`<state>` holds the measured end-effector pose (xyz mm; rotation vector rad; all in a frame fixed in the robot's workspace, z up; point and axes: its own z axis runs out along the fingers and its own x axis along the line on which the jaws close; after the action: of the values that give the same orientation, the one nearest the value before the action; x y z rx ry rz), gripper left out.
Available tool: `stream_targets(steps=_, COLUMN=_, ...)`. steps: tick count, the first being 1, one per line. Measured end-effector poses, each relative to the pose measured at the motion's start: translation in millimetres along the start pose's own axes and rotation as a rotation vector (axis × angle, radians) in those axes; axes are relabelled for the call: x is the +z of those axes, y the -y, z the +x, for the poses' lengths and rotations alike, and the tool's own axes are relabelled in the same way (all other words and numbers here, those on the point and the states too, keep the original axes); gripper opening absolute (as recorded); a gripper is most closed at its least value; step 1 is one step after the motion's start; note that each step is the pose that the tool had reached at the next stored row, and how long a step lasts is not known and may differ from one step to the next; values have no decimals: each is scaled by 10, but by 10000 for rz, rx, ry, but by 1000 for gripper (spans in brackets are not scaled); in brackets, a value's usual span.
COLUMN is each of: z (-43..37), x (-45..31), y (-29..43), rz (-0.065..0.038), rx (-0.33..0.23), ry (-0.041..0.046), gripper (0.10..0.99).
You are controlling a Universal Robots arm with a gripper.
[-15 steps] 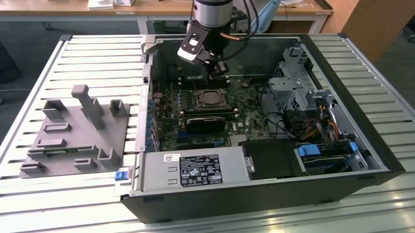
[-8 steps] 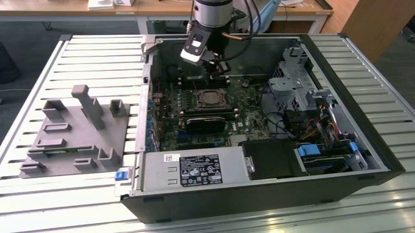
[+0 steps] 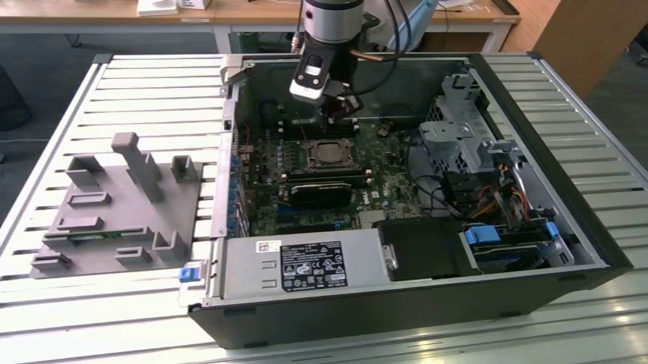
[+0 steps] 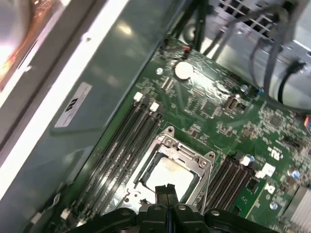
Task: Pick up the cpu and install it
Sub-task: 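Install the first cpu locking lever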
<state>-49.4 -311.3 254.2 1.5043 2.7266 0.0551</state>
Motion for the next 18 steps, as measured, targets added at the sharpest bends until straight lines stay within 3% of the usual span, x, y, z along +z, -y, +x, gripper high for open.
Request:
stream_targets(steps=10, z=0, x=5, y=0, rz=-13, rx=-1890, ry=-83, gripper=106)
stream_targets(steps=18, z=0, x=13, y=1, rz=-19, rx=-3025, ry=-133, gripper=106)
